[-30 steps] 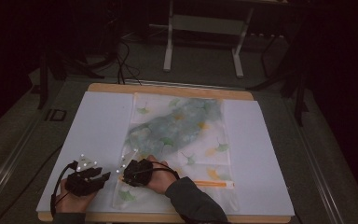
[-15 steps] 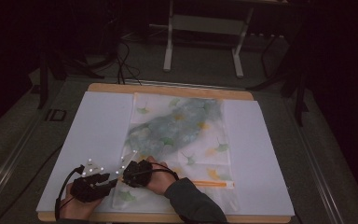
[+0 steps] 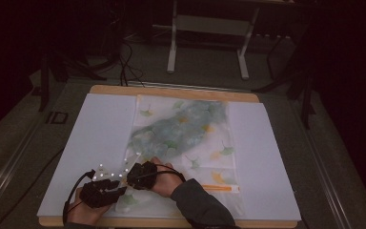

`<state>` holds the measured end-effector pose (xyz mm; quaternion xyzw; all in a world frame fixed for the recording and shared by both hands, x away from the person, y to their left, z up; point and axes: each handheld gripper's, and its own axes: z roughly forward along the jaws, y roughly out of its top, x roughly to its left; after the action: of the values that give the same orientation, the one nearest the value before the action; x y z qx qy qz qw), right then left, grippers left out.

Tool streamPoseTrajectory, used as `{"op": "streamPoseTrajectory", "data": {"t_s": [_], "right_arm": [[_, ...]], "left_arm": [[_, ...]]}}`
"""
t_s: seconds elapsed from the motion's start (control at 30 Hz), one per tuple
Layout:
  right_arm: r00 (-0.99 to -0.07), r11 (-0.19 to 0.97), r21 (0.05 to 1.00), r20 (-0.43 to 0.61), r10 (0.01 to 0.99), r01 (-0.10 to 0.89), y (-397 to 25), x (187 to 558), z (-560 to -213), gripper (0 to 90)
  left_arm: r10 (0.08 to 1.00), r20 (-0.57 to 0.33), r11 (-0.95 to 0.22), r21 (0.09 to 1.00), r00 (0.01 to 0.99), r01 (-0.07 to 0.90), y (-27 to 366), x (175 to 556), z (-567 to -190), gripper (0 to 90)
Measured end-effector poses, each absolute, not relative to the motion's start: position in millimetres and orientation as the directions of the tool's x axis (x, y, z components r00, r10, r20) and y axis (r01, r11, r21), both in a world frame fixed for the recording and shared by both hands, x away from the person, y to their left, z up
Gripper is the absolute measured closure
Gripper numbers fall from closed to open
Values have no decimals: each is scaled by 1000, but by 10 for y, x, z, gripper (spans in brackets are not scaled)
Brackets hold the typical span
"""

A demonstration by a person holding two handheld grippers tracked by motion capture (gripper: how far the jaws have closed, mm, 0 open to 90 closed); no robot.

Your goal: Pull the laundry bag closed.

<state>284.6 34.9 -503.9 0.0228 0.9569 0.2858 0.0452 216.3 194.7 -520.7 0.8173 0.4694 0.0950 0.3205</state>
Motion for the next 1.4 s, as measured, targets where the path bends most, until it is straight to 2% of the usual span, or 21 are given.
{"op": "streamPoseTrajectory", "data": {"t_s": [0.27,0.6,1.4], "right_arm": [[-995,837,547,-86,56,0,334,2850,-5003,851],[-995,842,540,-93,42,-15,318,2852,-4999,853],[-997,830,557,-55,59,19,277,2908,-5122,897]], "left_arm": [[817,-185,-346,600,546,721,1925,2253,-5253,673],[795,-213,-356,594,568,722,1905,2288,-5285,858],[791,-191,-371,608,582,702,1897,2271,-5273,880]]}}
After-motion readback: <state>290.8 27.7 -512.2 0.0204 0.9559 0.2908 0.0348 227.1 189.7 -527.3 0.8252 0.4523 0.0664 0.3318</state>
